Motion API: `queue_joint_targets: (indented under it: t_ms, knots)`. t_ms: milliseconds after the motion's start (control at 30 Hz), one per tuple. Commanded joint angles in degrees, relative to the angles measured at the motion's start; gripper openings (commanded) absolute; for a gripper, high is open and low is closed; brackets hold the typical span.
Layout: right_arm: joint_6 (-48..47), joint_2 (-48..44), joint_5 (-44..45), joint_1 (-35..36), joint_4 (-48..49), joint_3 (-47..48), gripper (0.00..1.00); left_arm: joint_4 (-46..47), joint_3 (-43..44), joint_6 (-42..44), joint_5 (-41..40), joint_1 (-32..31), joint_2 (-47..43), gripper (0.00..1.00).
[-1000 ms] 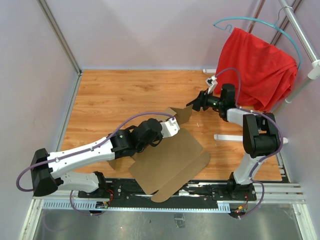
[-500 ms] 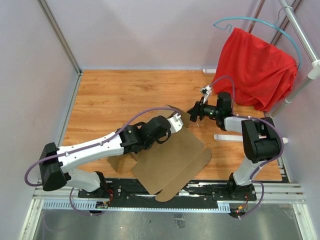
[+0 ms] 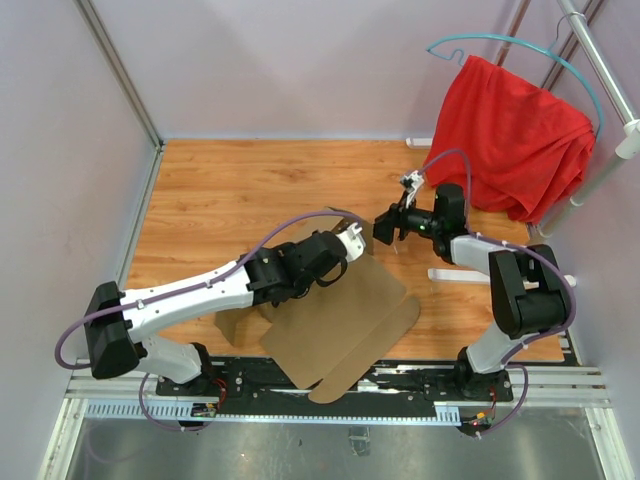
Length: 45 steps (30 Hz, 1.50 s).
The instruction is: Fold the paper box
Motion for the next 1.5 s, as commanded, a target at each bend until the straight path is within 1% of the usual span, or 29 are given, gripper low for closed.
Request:
queue_joint_targets:
  t_ms: [0,67,233,433,633,967,1100,1333,1467]
  knots:
    - [-1.7,1.3,-2.9,2.1,-6.1,6.0,0.66,0.2,2.1,-1.0,-1.6,-0.4,1.0,0.00]
    - [-2.5,2.3,-2.3,2.3,-9.3,8.9,0.66,-0.1,2.6,-1.5,-2.0,-0.3,1.8,0.00]
    - [-3.9,5.3,-2.2,2.4,-12.9,13.6,0.66,-0.2,3.0,-2.1,-2.8,-0.4,2.7,0.00]
    - [-4.8,7.2,-2.6,2.6,-14.4,15.8,0.67,0.6,2.4,-1.1,-4.9,-0.4,3.8,0.00]
    - [-8.5,10.4,-1.4,2.6,-22.2,22.2,0.67,0.2,3.4,-1.8,-7.2,-0.3,5.3,0.00]
    - [-9.7,11.7,-0.8,2.6,-24.2,25.1,0.67,-0.4,3.7,-2.4,-9.7,-0.2,4.7,0.00]
    - [-11.2,13.3,-0.2,2.5,-28.7,29.3,0.67,-0.5,3.8,-2.3,-9.9,-0.2,4.7,0.00]
    - [-11.4,15.9,-1.1,2.6,-30.0,32.8,0.67,-0.4,3.3,-2.3,-10.2,-0.1,4.1,0.00]
    - [-11.2,15.3,-3.1,2.6,-29.5,31.1,0.67,-0.6,3.3,-2.3,-10.0,-0.2,4.0,0.00]
